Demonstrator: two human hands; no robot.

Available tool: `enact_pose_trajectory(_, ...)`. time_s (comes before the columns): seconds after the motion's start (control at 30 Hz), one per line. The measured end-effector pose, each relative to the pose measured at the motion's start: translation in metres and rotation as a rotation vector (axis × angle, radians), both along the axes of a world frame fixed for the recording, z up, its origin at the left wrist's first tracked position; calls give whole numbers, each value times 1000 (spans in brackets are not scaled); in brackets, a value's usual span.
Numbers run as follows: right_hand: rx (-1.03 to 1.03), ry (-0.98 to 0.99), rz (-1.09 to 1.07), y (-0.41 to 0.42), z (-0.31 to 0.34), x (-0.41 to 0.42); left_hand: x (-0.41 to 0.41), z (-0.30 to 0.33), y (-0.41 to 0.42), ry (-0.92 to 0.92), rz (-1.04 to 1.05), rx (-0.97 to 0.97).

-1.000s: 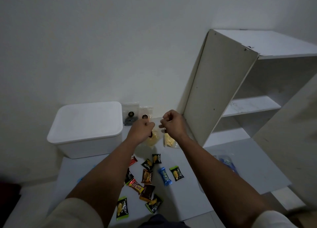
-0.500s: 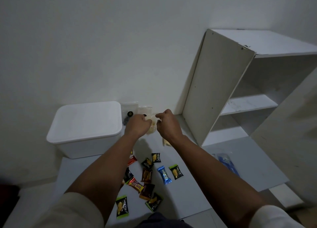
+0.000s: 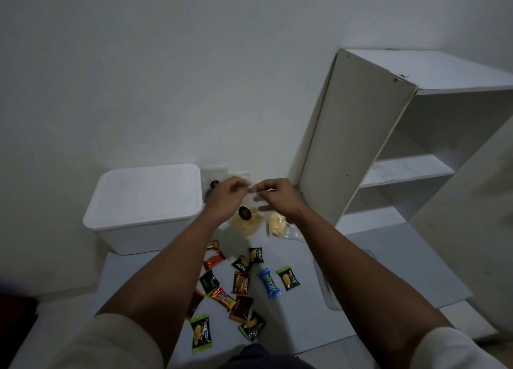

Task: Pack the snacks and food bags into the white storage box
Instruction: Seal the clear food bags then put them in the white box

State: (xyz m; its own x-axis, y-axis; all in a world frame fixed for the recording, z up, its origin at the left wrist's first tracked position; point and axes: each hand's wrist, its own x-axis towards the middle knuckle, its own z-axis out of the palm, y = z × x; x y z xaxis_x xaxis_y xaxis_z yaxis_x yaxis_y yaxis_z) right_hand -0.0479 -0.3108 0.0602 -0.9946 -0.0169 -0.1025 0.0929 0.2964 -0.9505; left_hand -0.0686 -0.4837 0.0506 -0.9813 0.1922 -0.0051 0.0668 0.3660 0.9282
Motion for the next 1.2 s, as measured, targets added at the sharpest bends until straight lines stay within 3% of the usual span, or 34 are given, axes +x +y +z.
enact_pose_trajectory(0.13, -115, -25, -5, 9, 5, 1, 3, -2, 2, 11, 20, 42)
enact_pose_trajectory(0.43, -23, 24, 23, 23, -1, 1, 7, -2, 4, -77, 69, 159)
enact_pose_trajectory(0.73, -98, 25, -18, 25, 0, 2, 12, 0, 9, -9, 14, 89)
enact_pose_trajectory(0.87, -14, -9, 62, 27, 0, 0, 13, -1, 12, 20, -37, 30)
enact_pose_trajectory(1.2, 13, -33, 158, 26, 3, -2, 18, -1, 17, -54, -48, 113)
